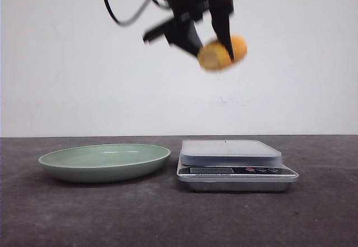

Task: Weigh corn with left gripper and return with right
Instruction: 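Lift the corn with the left gripper and carry it over the scale, then lower the corn onto the scale and open the left gripper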

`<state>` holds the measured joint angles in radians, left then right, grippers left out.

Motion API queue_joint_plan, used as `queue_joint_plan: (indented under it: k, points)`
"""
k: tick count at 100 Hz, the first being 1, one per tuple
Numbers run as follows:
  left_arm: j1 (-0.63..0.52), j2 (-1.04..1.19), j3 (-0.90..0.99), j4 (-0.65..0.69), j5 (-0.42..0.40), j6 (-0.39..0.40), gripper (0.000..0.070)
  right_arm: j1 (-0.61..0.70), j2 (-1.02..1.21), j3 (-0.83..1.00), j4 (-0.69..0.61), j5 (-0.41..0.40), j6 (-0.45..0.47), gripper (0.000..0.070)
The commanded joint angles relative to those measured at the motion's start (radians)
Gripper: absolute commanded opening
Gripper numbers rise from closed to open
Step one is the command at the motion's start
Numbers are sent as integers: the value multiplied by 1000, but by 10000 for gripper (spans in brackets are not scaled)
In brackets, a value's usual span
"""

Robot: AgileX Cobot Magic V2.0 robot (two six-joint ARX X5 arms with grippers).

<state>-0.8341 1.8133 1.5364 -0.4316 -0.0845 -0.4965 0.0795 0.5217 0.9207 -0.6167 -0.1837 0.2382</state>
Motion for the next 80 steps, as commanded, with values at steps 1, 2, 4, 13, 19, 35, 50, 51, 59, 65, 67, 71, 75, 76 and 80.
queue_joint_plan:
  k: [1, 2, 4, 13, 19, 35, 50, 51, 59, 65, 67, 71, 75, 76, 80]
  points:
    - [-22, 53, 15, 5, -6, -30, 5, 3, 6, 16, 9, 0, -11, 563]
    - [-23, 59, 15, 3, -6, -31, 5, 3, 6, 16, 9, 0, -11, 563]
    - [-25, 71, 15, 0, -6, -33, 5, 3, 6, 16, 9, 0, -11, 563]
    - [-29, 120, 15, -19, -6, -60, 5, 3, 6, 16, 9, 0, -11, 563]
    - [-31, 141, 15, -23, -6, -60, 5, 3, 6, 16, 8, 0, -11, 563]
    - [-33, 179, 15, -38, -6, -68, 29, 3, 6, 16, 6, 0, -11, 563]
    - [-33, 193, 15, -58, -29, -58, 29, 3, 6, 16, 2, 0, -14, 563]
    - [-33, 193, 15, -59, -30, -55, 29, 3, 6, 16, 2, 0, -14, 563]
    - [-33, 196, 15, -72, -47, -37, 29, 3, 6, 16, 2, 0, -14, 563]
    - [-33, 200, 15, -95, -85, -28, 29, 3, 6, 16, 2, 0, -14, 563]
    - [-33, 200, 15, -100, -93, -27, 28, 3, 6, 16, 2, 0, -14, 563]
    - [-33, 200, 15, -107, -104, -20, 29, 3, 6, 16, 2, 0, -14, 563]
    - [-33, 200, 15, -107, -106, -15, 29, 3, 6, 16, 2, 0, -14, 563]
    - [-33, 200, 15, -107, -106, -14, 29, 3, 6, 16, 2, 1, -14, 563]
    - [-33, 200, 15, -105, -106, -14, 29, 3, 6, 16, 2, 0, -14, 563]
